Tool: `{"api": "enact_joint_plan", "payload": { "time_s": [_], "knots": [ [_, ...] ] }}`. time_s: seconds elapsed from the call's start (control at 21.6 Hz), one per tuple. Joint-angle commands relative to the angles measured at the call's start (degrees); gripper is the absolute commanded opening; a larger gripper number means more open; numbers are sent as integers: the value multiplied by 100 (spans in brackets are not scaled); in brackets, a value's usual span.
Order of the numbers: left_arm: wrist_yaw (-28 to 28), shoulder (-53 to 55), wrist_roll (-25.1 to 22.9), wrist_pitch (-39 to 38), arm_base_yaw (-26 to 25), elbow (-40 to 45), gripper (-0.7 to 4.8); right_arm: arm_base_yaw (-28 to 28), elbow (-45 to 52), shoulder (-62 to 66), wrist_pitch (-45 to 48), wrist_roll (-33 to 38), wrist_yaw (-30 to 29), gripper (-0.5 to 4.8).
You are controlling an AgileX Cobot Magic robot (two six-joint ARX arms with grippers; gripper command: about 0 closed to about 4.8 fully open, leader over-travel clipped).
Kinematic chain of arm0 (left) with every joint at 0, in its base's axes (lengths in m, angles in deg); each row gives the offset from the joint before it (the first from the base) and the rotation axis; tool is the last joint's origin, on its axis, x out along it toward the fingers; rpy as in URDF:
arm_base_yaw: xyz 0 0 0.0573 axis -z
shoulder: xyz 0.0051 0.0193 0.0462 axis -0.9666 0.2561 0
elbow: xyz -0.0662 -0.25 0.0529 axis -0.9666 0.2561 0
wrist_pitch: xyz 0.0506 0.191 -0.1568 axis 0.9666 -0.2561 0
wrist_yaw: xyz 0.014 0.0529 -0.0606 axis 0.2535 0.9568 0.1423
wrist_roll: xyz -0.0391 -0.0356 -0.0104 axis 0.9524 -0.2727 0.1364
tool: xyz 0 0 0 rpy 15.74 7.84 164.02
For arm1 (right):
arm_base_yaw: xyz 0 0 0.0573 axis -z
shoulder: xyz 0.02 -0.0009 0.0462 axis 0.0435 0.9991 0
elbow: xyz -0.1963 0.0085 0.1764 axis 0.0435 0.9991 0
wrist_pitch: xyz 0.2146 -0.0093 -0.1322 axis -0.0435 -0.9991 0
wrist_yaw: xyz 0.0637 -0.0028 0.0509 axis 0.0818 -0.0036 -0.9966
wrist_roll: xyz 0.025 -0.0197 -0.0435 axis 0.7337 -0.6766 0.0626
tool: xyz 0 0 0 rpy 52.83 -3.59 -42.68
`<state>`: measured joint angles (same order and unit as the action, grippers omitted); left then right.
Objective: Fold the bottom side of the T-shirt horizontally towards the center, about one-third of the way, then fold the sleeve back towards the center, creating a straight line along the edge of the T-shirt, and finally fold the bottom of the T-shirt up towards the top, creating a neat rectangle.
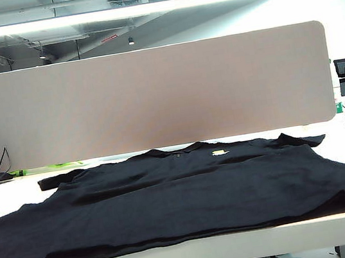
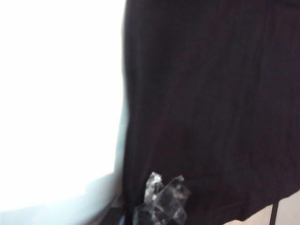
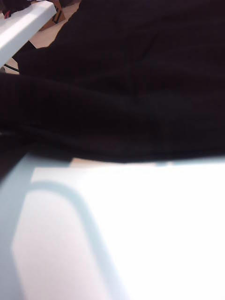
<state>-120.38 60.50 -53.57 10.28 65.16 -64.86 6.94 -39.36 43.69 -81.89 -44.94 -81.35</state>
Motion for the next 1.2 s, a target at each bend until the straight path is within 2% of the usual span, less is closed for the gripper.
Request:
{"api": "enact_joint_plan", "payload": {
  "time_s": [0.05, 0.14, 0.28, 0.46, 0.88, 1.02, 1.06, 1.11, 1.2],
  "knots": [
    [-120, -13, -20, 11, -9, 0, -6, -11, 37, 7, -144, -50, -13, -2],
    [-302, -55, -20, -35, -11, 0, -6, -11, 37, -131, -243, -107, -24, -2],
    [-289, -293, -20, -173, -11, -11, -6, -4, 35, -575, -339, -74, -26, -2],
    [-289, -1095, 0, -697, -11, -221, -6, -2, 31, -1478, -675, -31, -35, -2],
    [-243, -2236, 7, -1578, -11, -638, -6, -2, 26, -2601, -1008, 184, -184, -2],
    [-238, -2339, 153, -1467, -13, -638, -6, 0, -13, -2828, -968, 293, -254, -2],
    [-251, -2341, 402, -1187, -13, -640, -6, 0, -85, -2835, -879, 422, -256, -2],
    [-380, -2343, 603, -1008, -13, -649, -6, -2, -173, -2833, -861, 459, -291, -2],
    [-544, -2343, 647, -1014, -9, -721, -6, -2, -317, -2835, -951, 457, -372, -2]
  ]
}}
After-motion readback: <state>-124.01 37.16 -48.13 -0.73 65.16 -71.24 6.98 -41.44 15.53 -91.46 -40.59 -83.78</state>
